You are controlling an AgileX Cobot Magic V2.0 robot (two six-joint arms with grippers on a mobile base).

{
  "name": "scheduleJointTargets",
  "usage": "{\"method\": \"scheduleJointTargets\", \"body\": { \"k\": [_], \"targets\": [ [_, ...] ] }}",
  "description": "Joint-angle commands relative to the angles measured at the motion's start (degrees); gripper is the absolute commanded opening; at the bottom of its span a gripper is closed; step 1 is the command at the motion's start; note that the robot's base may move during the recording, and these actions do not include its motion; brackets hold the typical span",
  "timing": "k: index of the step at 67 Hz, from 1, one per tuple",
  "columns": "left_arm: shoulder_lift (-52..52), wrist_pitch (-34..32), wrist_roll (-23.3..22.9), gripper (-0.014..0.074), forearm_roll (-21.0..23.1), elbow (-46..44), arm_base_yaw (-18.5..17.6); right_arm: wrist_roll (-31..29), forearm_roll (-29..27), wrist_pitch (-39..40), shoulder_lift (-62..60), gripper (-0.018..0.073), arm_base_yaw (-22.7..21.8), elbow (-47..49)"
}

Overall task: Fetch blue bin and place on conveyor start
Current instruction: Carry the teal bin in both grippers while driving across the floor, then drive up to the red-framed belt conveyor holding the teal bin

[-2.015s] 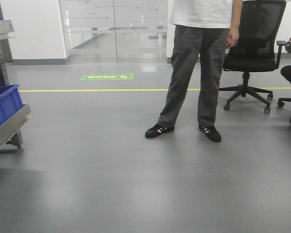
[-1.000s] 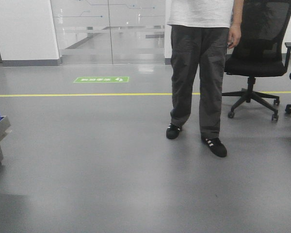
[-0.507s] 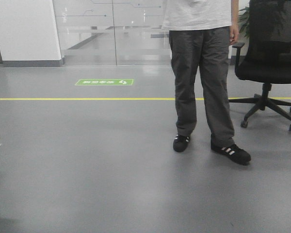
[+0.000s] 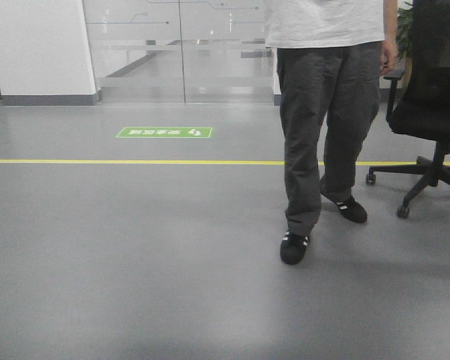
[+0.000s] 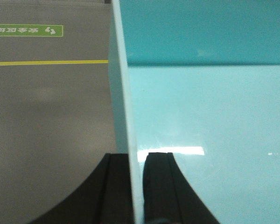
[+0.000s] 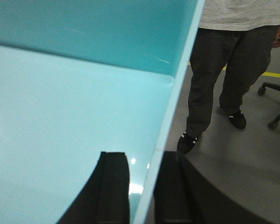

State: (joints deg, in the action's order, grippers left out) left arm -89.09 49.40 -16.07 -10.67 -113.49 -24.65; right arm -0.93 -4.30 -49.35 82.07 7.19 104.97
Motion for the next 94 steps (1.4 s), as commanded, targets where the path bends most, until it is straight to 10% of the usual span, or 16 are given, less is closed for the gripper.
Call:
{"method": "scheduleJointTargets", "body": {
  "k": [1,94],
  "targets": [
    [0.8,-2.9,0.5,-0.0111,1.0,-0.4,-0.7,0.3,0.5,4.2,0.0,-0.0153,0.0,0.4],
    [0.8,-3.0,0.5,-0.0111,-1.5,-0.4,-0.7,0.3,0.5,15.6,13.4,-0.0153,0.0,0.4]
  ]
}}
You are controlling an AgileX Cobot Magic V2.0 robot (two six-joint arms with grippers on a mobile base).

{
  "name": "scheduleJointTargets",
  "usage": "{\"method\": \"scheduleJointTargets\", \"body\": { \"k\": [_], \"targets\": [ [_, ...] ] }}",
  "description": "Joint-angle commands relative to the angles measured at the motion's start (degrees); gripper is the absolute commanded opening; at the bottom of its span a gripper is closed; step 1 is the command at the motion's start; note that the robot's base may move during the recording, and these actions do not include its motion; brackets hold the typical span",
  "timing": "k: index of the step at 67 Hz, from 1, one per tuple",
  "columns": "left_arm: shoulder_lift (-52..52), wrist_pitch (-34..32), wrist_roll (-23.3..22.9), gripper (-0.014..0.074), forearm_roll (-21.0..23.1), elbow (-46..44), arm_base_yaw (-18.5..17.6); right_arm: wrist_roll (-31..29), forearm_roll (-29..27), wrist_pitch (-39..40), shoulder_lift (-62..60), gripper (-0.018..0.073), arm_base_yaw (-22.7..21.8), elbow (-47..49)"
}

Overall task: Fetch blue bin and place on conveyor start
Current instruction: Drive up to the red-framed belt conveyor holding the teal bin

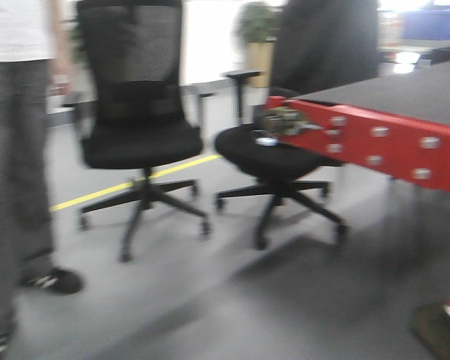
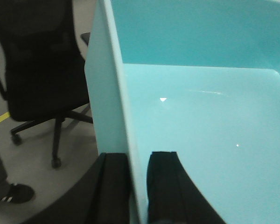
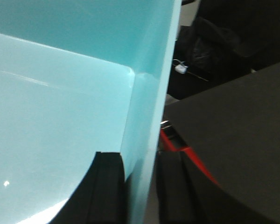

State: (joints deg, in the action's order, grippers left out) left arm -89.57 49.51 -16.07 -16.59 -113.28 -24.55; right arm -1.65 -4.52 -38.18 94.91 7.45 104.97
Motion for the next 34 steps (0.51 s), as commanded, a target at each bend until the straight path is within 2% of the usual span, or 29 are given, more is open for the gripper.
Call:
{"method": "scheduleJointTargets", "body": {
  "k": [1,34],
  "targets": [
    [1.3,-3.1,0.5,-0.0111,4.3,-0.6,-0.8,1.1,0.8,4.4,0.5,-0.0153,-0.3,0.4],
    [1.3,-3.1,0.5,-0.0111,4.2,-0.6,-0.8,1.1,0.8,7.0,2.3,-0.0153,-0.3,0.4]
  ]
}}
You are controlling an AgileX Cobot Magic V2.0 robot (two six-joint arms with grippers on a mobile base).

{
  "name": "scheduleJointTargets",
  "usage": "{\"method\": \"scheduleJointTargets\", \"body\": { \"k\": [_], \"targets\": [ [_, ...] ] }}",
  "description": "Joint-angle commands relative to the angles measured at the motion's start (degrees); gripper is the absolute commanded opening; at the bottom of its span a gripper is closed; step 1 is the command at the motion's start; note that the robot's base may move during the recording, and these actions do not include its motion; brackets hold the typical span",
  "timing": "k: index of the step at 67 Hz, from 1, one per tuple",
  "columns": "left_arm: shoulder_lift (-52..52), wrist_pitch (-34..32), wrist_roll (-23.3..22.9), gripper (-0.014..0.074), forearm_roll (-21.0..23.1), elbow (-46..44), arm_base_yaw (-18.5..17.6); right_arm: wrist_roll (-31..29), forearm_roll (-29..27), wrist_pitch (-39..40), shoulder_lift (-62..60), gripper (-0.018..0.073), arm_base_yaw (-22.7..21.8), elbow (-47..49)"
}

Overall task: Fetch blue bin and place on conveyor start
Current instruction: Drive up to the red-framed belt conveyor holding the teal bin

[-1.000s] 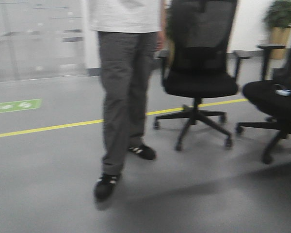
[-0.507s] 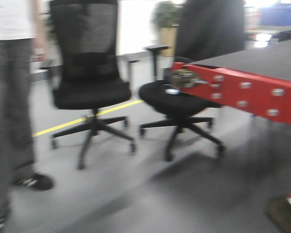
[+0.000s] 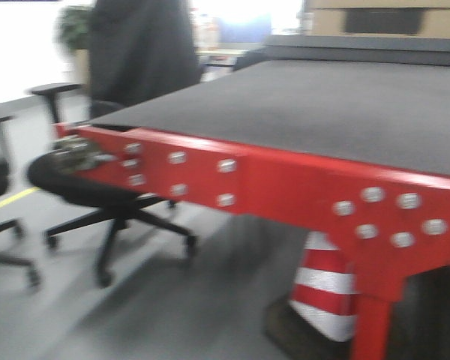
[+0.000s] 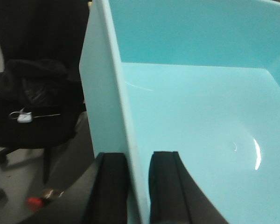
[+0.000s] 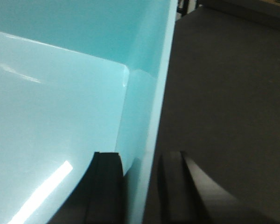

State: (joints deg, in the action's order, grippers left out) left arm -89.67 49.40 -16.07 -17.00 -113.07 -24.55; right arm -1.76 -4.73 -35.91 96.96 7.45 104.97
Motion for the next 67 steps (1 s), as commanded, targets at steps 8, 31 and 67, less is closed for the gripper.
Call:
{"method": "scheduleJointTargets", "body": {
  "k": [8,31,67],
  "targets": [
    [1.4,-3.0,0.5,-0.0111,4.6,-0.8,-0.8,1.2,1.0,6.0,0.6,-0.0153,-0.3,0.4],
    [1.4,-3.0,0.5,-0.0111,4.6,-0.8,-0.8,1.2,1.0,6.0,0.7,-0.0153,-0.3,0.4],
    [1.4,-3.0,0.5,-0.0111,4.6,-0.8,-0.8,1.2,1.0,6.8,0.7,-0.0153,-0.3,0.4]
  ]
}}
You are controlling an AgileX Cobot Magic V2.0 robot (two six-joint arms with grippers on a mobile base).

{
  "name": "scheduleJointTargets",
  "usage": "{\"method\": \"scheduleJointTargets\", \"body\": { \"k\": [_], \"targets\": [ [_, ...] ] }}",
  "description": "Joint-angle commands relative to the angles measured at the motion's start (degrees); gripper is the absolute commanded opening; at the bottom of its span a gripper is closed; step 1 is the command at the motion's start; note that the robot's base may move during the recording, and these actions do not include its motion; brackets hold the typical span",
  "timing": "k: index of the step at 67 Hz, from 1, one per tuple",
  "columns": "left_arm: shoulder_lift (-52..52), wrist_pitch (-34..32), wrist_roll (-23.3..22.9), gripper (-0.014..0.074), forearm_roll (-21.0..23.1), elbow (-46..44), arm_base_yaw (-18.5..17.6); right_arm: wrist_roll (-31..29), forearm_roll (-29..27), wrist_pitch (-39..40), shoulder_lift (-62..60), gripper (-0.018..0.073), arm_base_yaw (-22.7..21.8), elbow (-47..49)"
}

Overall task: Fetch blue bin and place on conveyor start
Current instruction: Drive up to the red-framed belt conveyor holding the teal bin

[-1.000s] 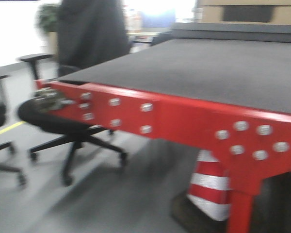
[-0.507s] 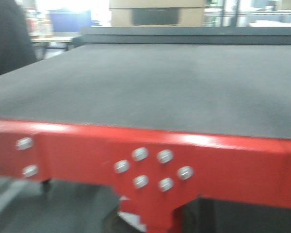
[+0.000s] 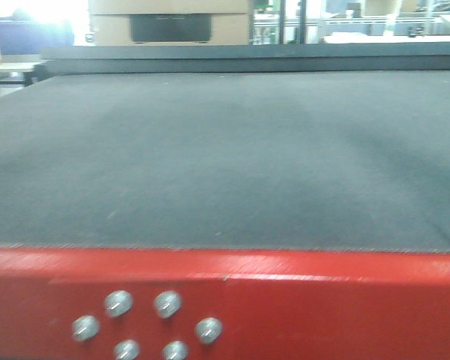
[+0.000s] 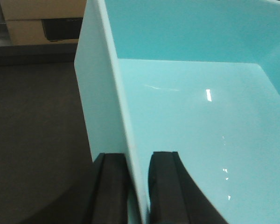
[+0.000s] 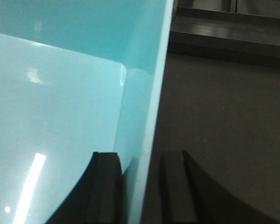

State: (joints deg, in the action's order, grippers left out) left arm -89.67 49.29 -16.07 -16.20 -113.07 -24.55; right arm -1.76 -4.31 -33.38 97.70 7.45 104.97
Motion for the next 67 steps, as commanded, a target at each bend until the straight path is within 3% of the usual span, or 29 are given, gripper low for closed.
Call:
{"method": "scheduleJointTargets", "body": {
  "k": [1,67],
  "targets": [
    [1.4,-2.9,0.5,-0.0111,3.8,-0.8,-0.8,1.2,0.5,4.3,0.0,-0.0153,-0.3,0.4],
    [1.4,-2.9,0.5,-0.0111,3.8,-0.8,-0.8,1.2,0.5,4.3,0.0,-0.0153,-0.3,0.4]
  ]
}}
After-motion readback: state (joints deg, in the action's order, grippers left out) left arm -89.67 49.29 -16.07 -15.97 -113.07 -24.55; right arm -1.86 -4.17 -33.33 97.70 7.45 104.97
